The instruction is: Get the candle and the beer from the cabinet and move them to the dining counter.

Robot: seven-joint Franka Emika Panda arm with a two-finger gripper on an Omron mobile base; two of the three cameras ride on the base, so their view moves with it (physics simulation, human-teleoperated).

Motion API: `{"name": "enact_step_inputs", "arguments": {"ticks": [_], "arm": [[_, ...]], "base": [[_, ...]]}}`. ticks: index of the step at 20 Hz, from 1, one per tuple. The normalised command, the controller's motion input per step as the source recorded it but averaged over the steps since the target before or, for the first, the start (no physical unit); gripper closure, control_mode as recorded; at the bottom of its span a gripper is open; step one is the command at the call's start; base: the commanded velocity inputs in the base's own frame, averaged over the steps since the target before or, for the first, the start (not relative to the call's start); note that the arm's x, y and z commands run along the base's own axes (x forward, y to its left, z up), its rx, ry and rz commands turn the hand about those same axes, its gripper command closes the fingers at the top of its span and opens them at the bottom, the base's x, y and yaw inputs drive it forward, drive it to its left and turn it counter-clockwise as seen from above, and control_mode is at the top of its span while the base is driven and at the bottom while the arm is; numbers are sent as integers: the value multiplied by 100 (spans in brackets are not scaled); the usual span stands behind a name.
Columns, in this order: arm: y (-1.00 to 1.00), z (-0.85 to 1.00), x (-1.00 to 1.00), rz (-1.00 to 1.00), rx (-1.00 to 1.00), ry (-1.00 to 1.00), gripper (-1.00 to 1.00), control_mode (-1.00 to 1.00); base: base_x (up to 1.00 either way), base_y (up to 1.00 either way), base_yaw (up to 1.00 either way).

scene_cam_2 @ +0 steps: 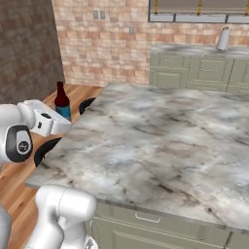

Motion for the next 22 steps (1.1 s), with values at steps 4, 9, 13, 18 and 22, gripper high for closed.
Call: {"name": "enact_step_inputs", "arguments": {"ticks": [4, 9, 13, 18, 22], "arm": [[20, -20, -5, -8, 10, 1, 100, -100], [32, -35, 7, -7, 4, 9, 100, -100], [42, -49, 27, -22, 0, 6, 100, -100], [27, -52, 31, -17, -4, 16, 100, -100], [20, -55, 25, -22, -8, 9, 100, -100]], "base": [[0, 0, 0], [0, 0, 0], [0, 0, 0], [0, 0, 0], [0, 0, 0]]}}
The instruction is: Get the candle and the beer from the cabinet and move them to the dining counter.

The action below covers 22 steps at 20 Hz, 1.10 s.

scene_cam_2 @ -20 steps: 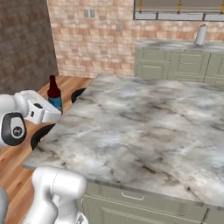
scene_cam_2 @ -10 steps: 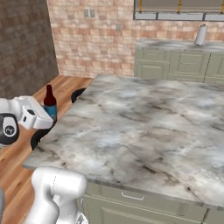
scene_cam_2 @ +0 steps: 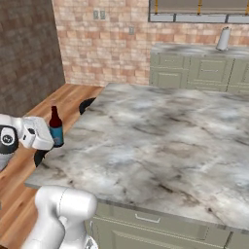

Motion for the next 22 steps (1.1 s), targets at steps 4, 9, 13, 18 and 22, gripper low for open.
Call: {"name": "enact_step_inputs", "arguments": {"ticks": [4, 9, 13, 18, 22], "arm": [[2, -51, 24, -18, -2, 19, 100, -100], [0, -58, 11, -9, 0, 13, 100, -100], [0, -52, 12, -3, 0, 0, 100, -100], [0, -44, 7, 0, 0, -7, 100, -100], [0, -37, 21, 0, 0, -1, 100, -100]], "base": [[0, 0, 0], [0, 0, 0], [0, 0, 0], [0, 0, 0], [0, 0, 0]]}}
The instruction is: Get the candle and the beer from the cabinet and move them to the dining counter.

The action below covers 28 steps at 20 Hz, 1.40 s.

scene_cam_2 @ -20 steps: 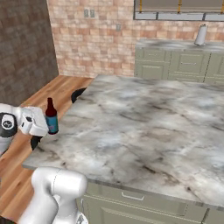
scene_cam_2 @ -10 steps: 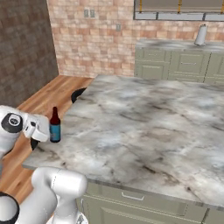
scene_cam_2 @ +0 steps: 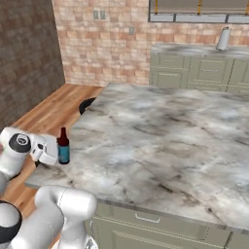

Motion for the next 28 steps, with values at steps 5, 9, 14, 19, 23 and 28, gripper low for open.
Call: {"name": "enact_step_inputs", "arguments": {"ticks": [5, 9, 14, 19, 23, 28], "arm": [[0, -29, 22, 5, -1, -2, 100, -100], [0, -37, 11, 11, -4, -7, 100, -100], [0, -29, 23, 7, -1, -5, 100, -100], [2, -21, 27, 2, 0, 0, 100, -100], [10, -24, 24, 0, 0, 0, 100, -100], [9, -24, 24, 0, 0, 0, 100, -100]], "base": [[0, 0, 0], [0, 0, 0], [0, 0, 0], [0, 0, 0], [0, 0, 0], [0, 0, 0]]}}
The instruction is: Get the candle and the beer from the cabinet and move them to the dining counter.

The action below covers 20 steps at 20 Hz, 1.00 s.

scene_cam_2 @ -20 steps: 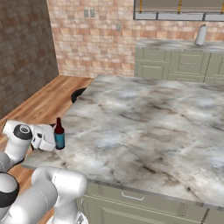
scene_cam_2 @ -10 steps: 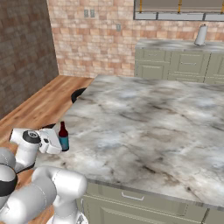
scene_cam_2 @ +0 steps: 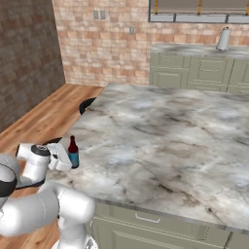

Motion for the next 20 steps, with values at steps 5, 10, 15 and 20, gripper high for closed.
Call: {"name": "enact_step_inputs", "arguments": {"ticks": [5, 10, 15, 20], "arm": [[14, -24, 25, 0, 0, 0, 100, -100], [8, -31, 5, 0, 0, -1, 100, -100], [5, -36, 0, -2, 0, 0, -100, -100], [2, -19, 0, -3, 0, -5, -100, -100]], "base": [[0, 0, 0], [0, 0, 0], [0, 0, 0], [0, 0, 0]]}}
